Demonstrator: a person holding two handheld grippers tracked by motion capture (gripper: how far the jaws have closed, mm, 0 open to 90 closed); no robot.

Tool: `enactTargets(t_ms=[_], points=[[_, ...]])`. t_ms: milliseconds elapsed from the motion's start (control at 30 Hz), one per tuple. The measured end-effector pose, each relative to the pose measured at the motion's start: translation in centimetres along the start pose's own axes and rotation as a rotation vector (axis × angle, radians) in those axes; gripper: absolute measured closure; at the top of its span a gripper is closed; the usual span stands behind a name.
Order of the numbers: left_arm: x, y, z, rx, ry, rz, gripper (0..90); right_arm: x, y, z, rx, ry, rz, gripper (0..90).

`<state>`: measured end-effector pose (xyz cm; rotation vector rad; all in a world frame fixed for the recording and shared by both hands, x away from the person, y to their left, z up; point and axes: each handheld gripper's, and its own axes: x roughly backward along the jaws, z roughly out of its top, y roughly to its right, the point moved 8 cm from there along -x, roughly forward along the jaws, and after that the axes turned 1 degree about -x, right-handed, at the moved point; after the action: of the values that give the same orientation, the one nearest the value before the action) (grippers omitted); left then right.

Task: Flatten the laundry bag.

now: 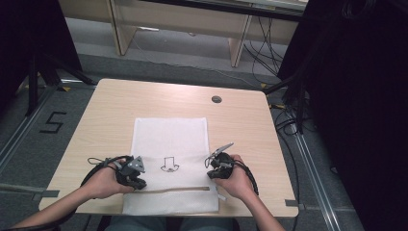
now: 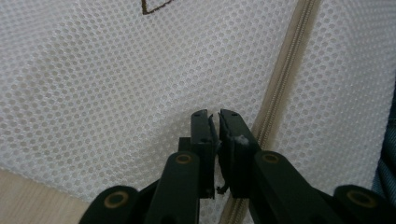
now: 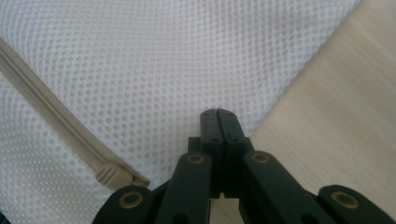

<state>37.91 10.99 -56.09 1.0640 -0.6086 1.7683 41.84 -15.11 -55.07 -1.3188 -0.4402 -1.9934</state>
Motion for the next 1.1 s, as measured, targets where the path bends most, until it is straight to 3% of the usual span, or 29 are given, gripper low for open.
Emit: enactTargets(t_ms=[33,300,500,600,633,700,767,800,867,967,1067,1100], points=[[-0.2,0.1,0.1,0.018,0.006,-0.008,85.7,-0.1,0.0,-0.2,0.003,-0.011,-0.001,90.0],[-0.8,0.0,1.4,-0.016,0.007,0.015,86.5,0.4,0.0,-1.9,0.023,-0.062,-0.018,90.0],[-1.4,0.1,2.3,-0.023,0.017,0.024,86.3,1.0,0.6,-2.8,0.01,-0.055,-0.032,90.0],[-1.5,0.1,2.5,-0.007,0.02,0.024,86.1,1.0,0.9,-2.8,0.006,-0.048,-0.039,90.0],[-1.5,0.1,2.5,-0.007,0.024,0.028,86.1,1.0,0.9,-2.9,-0.026,-0.056,-0.039,90.0],[-1.5,0.0,2.5,-0.004,0.028,0.033,86.0,0.9,1.1,-2.7,-0.009,-0.037,-0.035,90.0],[-1.4,-0.1,2.3,-0.001,0.041,0.038,86.0,0.9,0.9,-2.8,-0.027,-0.044,-0.037,90.0],[-1.4,-0.1,2.2,0.0,0.044,0.037,85.9,0.9,0.9,-2.7,-0.009,-0.033,-0.038,90.0],[-1.4,-0.1,2.1,0.0,0.052,0.04,84.7,0.9,0.9,-2.8,-0.007,-0.032,-0.039,90.0],[-1.3,0.1,2.2,0.008,0.07,0.032,78.3,1.0,0.7,-3.1,-0.057,-0.03,-0.032,90.0],[-0.8,0.0,2.2,0.0,0.083,0.02,74.5,1.0,0.8,-3.1,-0.053,-0.006,-0.023,88.0],[-0.5,-0.2,2.5,-0.002,0.115,0.012,66.5,1.3,1.0,-3.0,-0.067,0.021,-0.025,82.9]])
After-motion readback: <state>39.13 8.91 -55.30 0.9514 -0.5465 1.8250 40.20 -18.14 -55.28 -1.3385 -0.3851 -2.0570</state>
